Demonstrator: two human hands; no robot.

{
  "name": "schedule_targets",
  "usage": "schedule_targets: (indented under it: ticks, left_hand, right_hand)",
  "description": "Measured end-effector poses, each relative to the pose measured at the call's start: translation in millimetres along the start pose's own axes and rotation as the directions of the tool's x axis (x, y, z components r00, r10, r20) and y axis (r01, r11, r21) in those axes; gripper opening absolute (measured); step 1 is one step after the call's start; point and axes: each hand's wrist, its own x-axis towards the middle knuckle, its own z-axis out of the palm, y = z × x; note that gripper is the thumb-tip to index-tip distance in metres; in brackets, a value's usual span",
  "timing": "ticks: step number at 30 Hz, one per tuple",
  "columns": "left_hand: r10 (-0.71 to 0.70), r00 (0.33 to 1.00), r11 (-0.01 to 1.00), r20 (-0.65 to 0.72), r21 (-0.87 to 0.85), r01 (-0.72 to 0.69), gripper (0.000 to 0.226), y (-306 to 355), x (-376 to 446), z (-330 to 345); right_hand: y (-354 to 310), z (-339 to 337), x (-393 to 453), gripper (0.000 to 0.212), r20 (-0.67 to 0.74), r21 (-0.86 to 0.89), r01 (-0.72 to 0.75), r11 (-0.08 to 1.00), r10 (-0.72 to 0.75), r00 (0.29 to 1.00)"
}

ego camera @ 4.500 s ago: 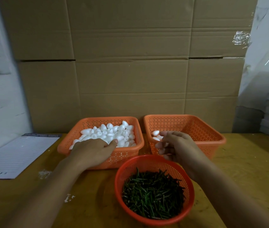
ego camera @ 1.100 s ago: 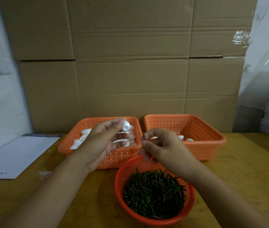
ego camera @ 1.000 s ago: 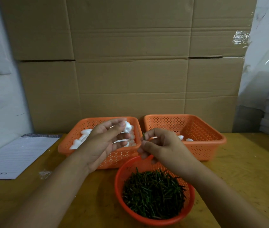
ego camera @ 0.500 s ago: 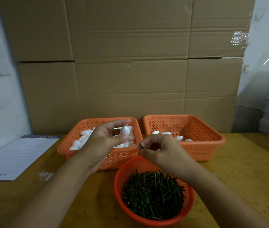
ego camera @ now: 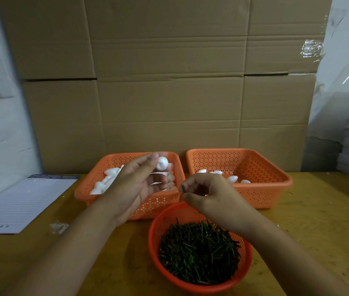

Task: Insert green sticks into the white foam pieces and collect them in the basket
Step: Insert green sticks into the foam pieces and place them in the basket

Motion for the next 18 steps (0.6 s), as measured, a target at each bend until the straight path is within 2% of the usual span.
schedule_targets:
  ticks: [4,9,15,18]
  left_hand:
    - [-0.041,0.998,0.999,-0.046,-0.019,0.041,0.043,0.4,0.2,1.8]
    - [-0.053,0.998,0.999,-0.039,0.002,0.053,0.047,2.3,0.0,3.5]
    - [-0.039,0.999,0.999,0.010,-0.018,0.039,0.030,1.5,-1.3,0.5]
    - [-0.050,0.999,0.998,0.010,-0.040,0.051,0.034,-0.2,-0.9,-2.2]
  right_hand:
    - [0.2,0.1,-0.3,0.010,0.003,-0.015,-0.002,1.000,0.002,1.000]
    - [0.3,-0.4,-0.7,0.009,0.018,-0.027,0.006,1.000,-0.006,1.000]
    - [1.0,-0.3,-0.6,0.009,0.015,-0.014,0.004,1.000,-0.004,1.000]
    - [0.8,-0.4,0.0,0.010,0.007,0.003,0.005,1.000,-0.005,1.000]
